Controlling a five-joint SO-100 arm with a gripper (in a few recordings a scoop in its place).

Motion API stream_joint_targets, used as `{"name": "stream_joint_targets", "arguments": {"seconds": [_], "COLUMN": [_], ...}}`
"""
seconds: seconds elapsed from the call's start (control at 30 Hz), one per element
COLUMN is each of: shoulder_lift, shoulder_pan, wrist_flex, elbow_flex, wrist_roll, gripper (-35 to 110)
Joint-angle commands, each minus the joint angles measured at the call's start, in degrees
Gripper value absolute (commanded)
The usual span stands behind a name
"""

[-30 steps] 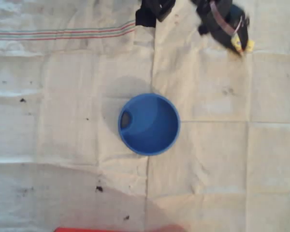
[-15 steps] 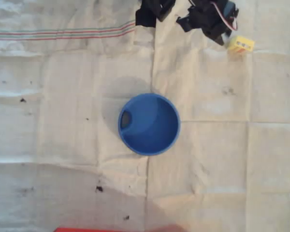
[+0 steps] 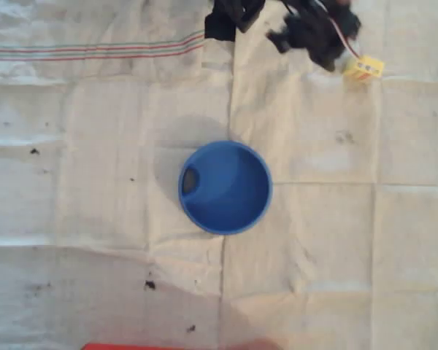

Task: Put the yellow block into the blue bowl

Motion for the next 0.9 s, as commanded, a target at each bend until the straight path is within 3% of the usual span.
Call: {"name": "stream_joint_targets", "arguments": {"seconds": [0.0,0.87], "shoulder_lift": [-0.26,-2.55], "shoulder_pan": [-0.97,-8.09], "wrist_flex": [-5.45,-11.87], "elbow_flex": [-0.18,11.07], "wrist_roll": [-0.62,0.09], "gripper": [25,25]}}
